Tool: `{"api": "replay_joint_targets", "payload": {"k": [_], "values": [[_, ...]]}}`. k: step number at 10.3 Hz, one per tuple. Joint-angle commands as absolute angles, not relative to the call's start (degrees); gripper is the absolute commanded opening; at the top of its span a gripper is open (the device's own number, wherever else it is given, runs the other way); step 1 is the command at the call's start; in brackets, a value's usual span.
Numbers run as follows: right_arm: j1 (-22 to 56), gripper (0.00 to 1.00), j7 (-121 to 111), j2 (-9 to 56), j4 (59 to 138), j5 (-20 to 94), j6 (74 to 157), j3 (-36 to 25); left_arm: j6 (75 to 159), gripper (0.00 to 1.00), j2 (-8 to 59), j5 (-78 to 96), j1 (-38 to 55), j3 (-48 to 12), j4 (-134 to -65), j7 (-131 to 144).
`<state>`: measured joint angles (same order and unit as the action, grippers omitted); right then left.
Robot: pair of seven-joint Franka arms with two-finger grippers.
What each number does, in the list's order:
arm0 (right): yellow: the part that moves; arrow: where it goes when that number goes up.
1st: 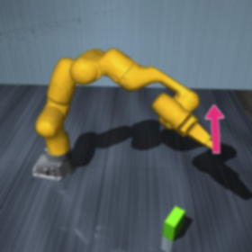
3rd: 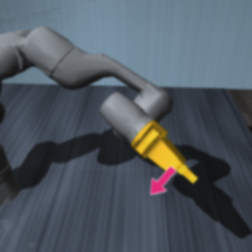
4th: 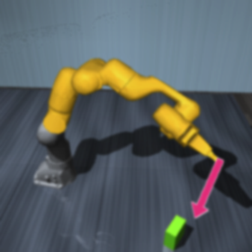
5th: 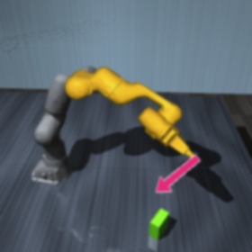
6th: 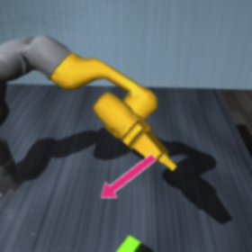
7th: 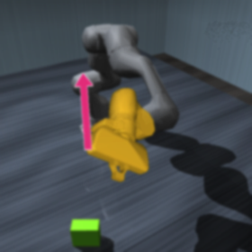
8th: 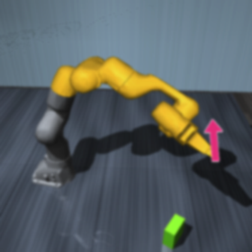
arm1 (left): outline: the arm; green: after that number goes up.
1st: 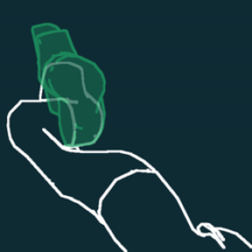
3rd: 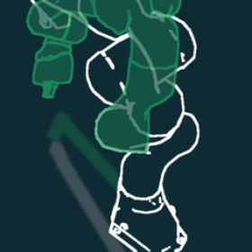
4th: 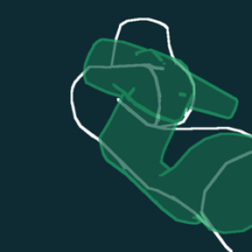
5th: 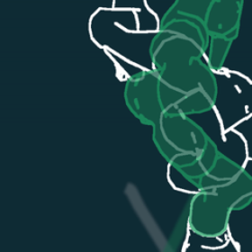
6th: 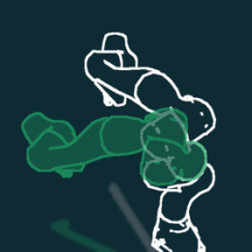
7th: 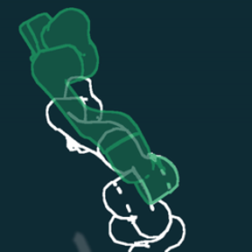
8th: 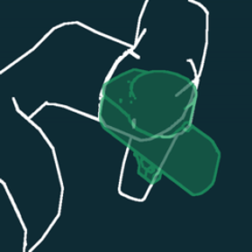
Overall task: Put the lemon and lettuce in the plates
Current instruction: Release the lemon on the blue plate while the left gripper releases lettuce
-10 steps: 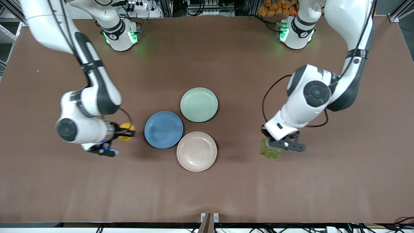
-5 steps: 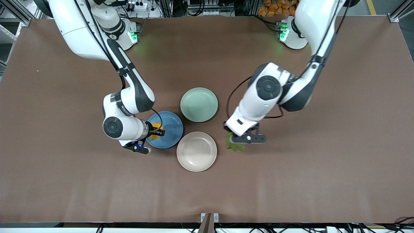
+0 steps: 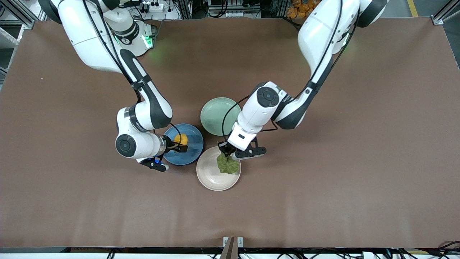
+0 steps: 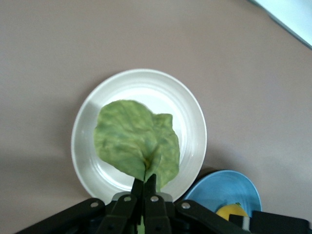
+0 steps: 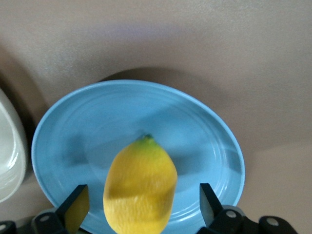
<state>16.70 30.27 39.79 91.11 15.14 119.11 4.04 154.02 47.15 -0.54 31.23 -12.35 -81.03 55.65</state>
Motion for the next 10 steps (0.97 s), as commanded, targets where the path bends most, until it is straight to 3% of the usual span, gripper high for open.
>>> {"api": "replay_joint_targets", "payload": {"k": [1,2,3,7,10], "values": [[16.0,1.00,29.2,38.7,87.1,16.1,117.3,3.8,155.0,0.42,49.6,0.7,31.6,-11.8,-78.8,56.3],[15.6,1.00,28.9,37.4,85.9,15.7,113.6,2.6,155.0,0.87,49.7,0.4,31.7,-11.7,-79.0,56.3],[14.6,1.00,27.3,35.6,85.3,15.7,109.5,1.7,154.4,1.00,49.0,0.3,31.5,-11.7,-79.0,56.3],[12.7,1.00,16.3,24.6,85.4,7.0,96.4,-3.9,140.6,1.00,39.1,-1.0,28.8,-11.3,-79.0,54.6],[6.1,1.00,6.1,14.1,85.7,0.4,90.1,-4.0,123.1,1.00,27.4,-0.8,21.8,-11.6,-79.7,42.8]]}}
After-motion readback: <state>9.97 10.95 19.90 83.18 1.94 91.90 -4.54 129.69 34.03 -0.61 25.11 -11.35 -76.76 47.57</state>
